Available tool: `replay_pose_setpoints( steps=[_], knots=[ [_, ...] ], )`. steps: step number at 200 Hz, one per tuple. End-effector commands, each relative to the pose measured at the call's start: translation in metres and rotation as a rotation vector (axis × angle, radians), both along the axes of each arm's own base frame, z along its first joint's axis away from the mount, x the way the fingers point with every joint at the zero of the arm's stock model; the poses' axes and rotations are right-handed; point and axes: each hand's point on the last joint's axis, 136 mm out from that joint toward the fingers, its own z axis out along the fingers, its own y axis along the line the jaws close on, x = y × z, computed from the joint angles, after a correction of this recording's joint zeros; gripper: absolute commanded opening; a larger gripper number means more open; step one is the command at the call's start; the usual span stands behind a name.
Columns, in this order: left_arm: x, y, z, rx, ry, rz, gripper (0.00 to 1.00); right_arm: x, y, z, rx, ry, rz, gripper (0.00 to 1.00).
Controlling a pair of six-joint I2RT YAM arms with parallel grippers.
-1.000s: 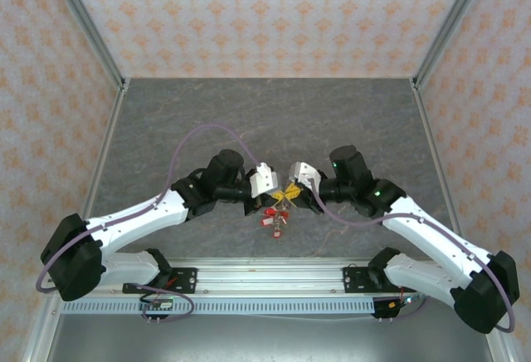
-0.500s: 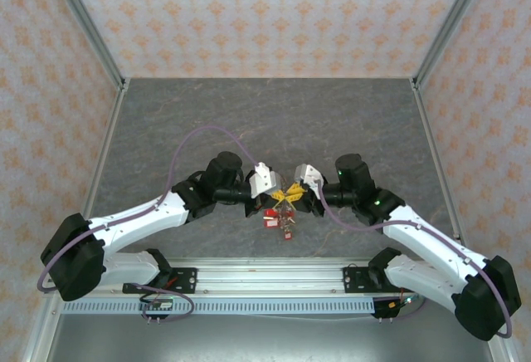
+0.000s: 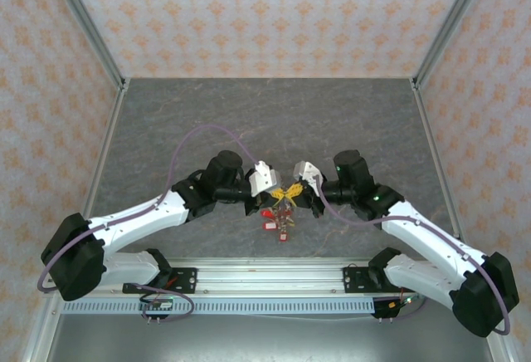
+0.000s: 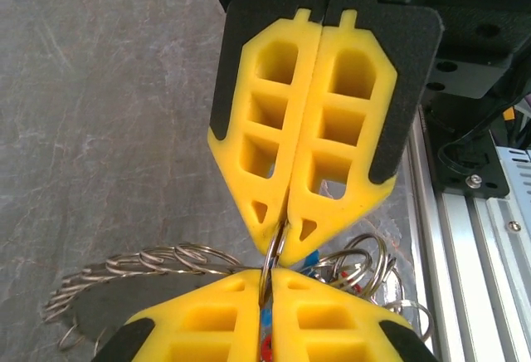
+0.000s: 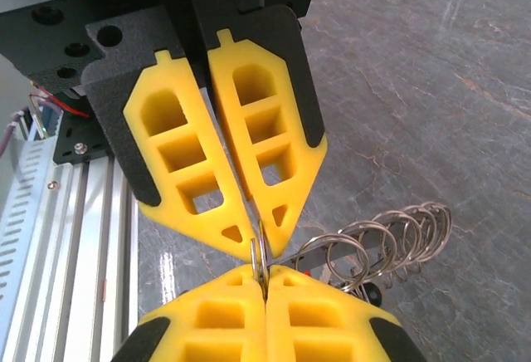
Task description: Put the keys on the keyring
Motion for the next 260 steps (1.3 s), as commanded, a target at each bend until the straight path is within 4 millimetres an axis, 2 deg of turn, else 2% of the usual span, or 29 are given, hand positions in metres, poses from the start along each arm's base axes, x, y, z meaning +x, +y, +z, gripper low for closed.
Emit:
replay_pose_setpoints(
  steps=[1, 28, 110, 260],
  knots=[
    [0.009, 0.001, 0.002, 0.059, -0.029, 0.028, 0.1, 0.001, 0.0, 0.01, -0.07, -0.075, 0.018, 0.0],
    [0.006, -0.001, 0.003, 0.062, -0.037, 0.006, 0.12, 0.002, 0.0, 0.011, -0.108, -0.111, 0.015, 0.0],
    [0.004, 0.0, 0.006, 0.058, -0.05, 0.007, 0.13, 0.003, 0.008, 0.028, -0.038, -0.144, 0.028, 0.0],
    [0.002, 0.0, 0.013, 0.039, -0.068, -0.006, 0.19, 0.0, 0.009, 0.025, -0.031, -0.134, 0.048, 0.0]
  ],
)
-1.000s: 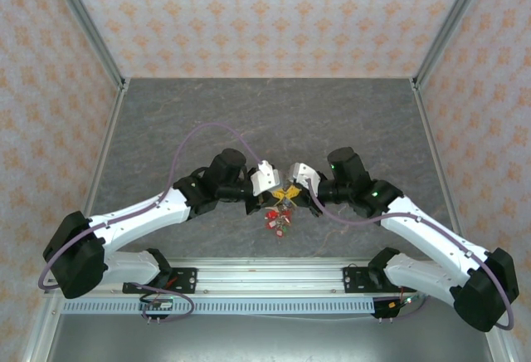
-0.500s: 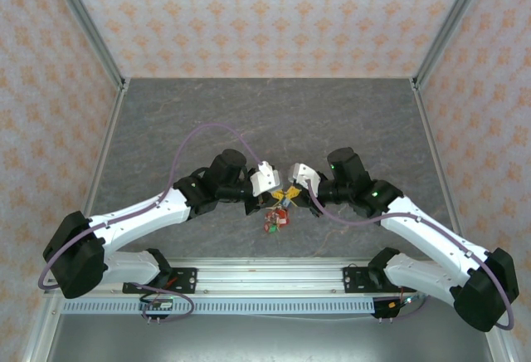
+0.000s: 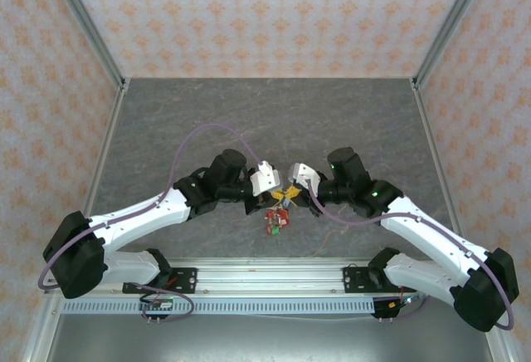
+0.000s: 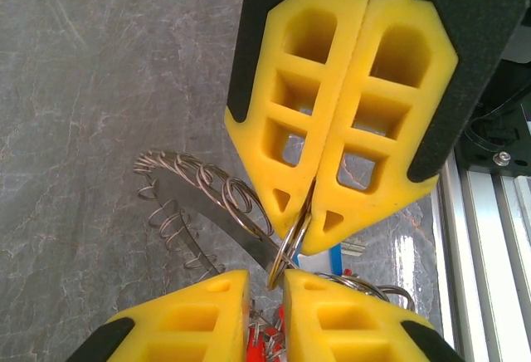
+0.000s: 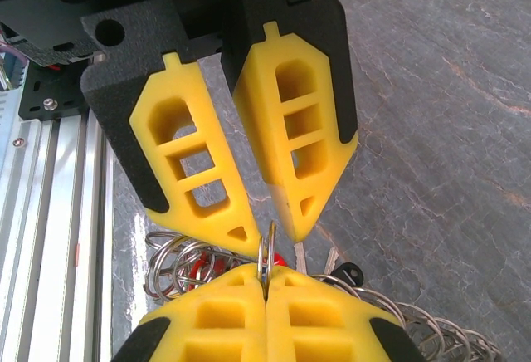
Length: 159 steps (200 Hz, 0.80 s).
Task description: Put the keys on the keyring
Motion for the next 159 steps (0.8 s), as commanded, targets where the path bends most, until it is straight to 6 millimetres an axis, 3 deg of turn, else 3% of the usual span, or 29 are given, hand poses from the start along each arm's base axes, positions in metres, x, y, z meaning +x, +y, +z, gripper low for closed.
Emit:
replay_pose_setpoints(
  steps=[1, 107, 123, 152, 159],
  knots=[
    [-0.003, -0.004, 0.021, -0.035, -0.052, -0.031, 0.19, -0.001, 0.009, 0.027, 0.077, -0.063, 0.042, 0.0],
    [-0.007, -0.012, 0.018, -0.017, -0.009, -0.089, 0.23, -0.006, 0.012, 0.031, 0.106, -0.075, 0.074, 0.0],
    [-0.007, -0.012, 0.016, -0.011, -0.009, -0.091, 0.19, -0.006, 0.012, 0.032, 0.111, -0.078, 0.072, 0.0],
    [-0.004, -0.008, 0.01, 0.016, -0.009, -0.065, 0.0, -0.004, 0.009, 0.031, 0.104, -0.094, 0.053, 0.01],
    [-0.003, -0.007, 0.009, 0.015, -0.013, -0.056, 0.0, -0.004, 0.007, 0.03, 0.098, -0.096, 0.045, 0.02]
  ],
)
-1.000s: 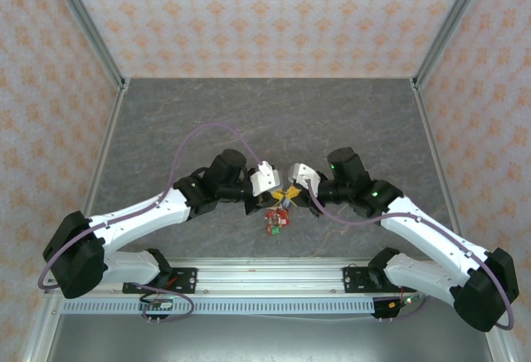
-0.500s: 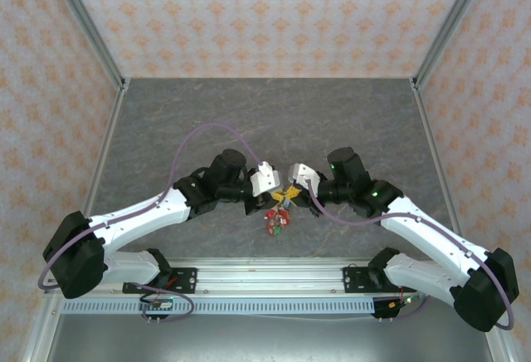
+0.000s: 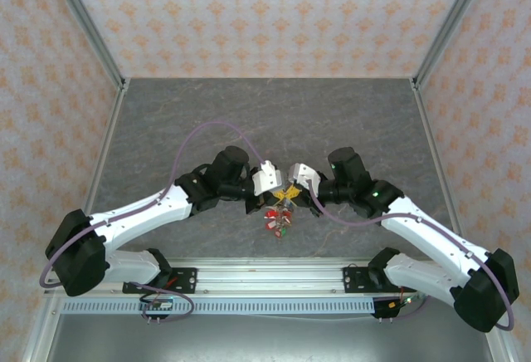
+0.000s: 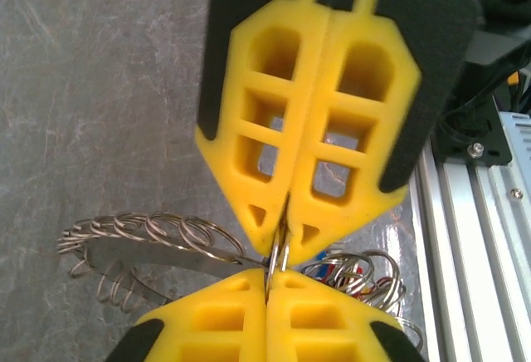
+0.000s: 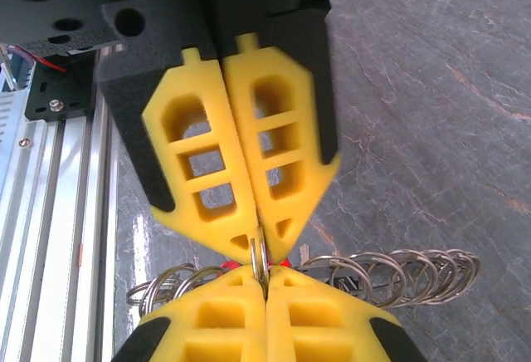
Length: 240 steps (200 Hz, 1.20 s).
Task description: Put the keys on the keyring
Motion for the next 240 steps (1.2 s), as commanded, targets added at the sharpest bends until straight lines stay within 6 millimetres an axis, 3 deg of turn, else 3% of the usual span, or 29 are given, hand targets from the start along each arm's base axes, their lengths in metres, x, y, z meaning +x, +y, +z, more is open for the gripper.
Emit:
replay_pose_setpoints(
  steps=[1, 61, 119, 165, 209, 226, 240],
  knots=[
    [0.003, -0.002, 0.005, 0.0, -0.027, 0.006, 0.0, -0.002, 0.006, 0.027, 0.087, -0.089, 0.03, 0.02],
    [-0.003, -0.004, 0.022, -0.134, -0.067, 0.005, 0.0, -0.007, 0.005, 0.01, 0.103, -0.031, 0.026, 0.13],
    [-0.009, -0.008, 0.03, -0.199, -0.057, -0.023, 0.0, 0.0, 0.003, 0.003, 0.175, -0.007, -0.02, 0.15],
    [-0.009, -0.009, 0.033, -0.222, -0.059, -0.024, 0.0, 0.004, -0.001, 0.004, 0.217, 0.004, -0.043, 0.14],
    [-0.005, -0.007, 0.028, -0.169, -0.055, -0.006, 0.0, 0.01, -0.002, 0.007, 0.207, 0.004, -0.061, 0.03],
    [-0.002, -0.006, 0.023, -0.128, -0.052, 0.004, 0.13, 0.007, -0.002, 0.01, 0.181, 0.014, -0.043, 0.0],
    [0.0, -0.005, 0.018, -0.094, -0.051, 0.006, 0.15, 0.007, -0.002, 0.01, 0.163, 0.016, -0.036, 0.0]
  ],
)
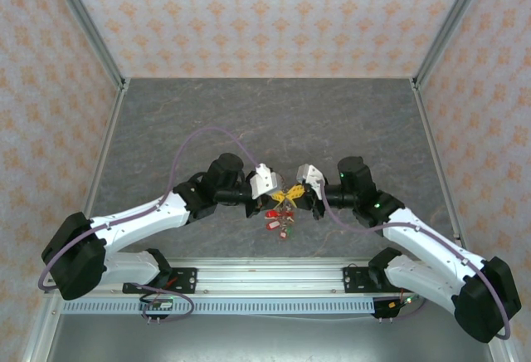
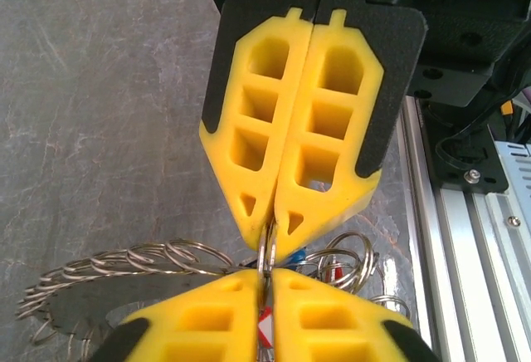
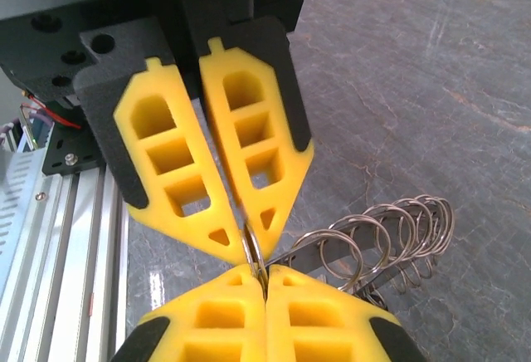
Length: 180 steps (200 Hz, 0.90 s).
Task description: Put the keys on the keyring
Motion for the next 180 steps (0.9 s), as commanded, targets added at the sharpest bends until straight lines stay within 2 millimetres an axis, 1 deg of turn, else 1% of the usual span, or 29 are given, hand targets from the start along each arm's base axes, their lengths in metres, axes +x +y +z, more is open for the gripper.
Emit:
replay_pose_setpoints(
  steps=[1, 16, 45, 63, 100, 122, 149, 166, 180],
  knots=[
    [0.003, -0.004, 0.02, 0.003, -0.054, -0.017, 0.15, 0.005, 0.002, 0.018, -0.003, -0.045, 0.008, 0.0],
    [0.005, -0.004, 0.016, 0.032, -0.059, -0.012, 0.18, 0.004, 0.002, 0.018, -0.026, -0.053, 0.021, 0.0],
    [0.006, -0.004, 0.011, 0.088, -0.065, -0.019, 0.18, 0.001, 0.002, 0.018, -0.065, -0.068, 0.037, 0.0],
    [0.005, -0.004, 0.006, 0.118, -0.058, -0.027, 0.19, 0.001, 0.004, 0.023, -0.058, -0.083, 0.046, 0.0],
    [0.005, -0.004, 0.004, 0.126, -0.054, -0.027, 0.19, 0.001, 0.006, 0.026, -0.047, -0.096, 0.052, 0.0],
    [0.004, -0.003, 0.003, 0.131, -0.051, -0.032, 0.14, -0.002, 0.008, 0.027, -0.04, -0.095, 0.064, 0.0],
    [0.004, -0.004, 0.004, 0.128, -0.047, -0.034, 0.13, -0.005, 0.01, 0.029, -0.03, -0.095, 0.08, 0.01],
    [0.003, -0.005, 0.005, 0.119, -0.046, -0.039, 0.07, -0.005, 0.01, 0.028, -0.036, -0.093, 0.079, 0.02],
    [0.002, -0.006, 0.008, 0.106, -0.045, -0.046, 0.0, -0.005, 0.009, 0.028, -0.04, -0.096, 0.078, 0.05]
  ],
)
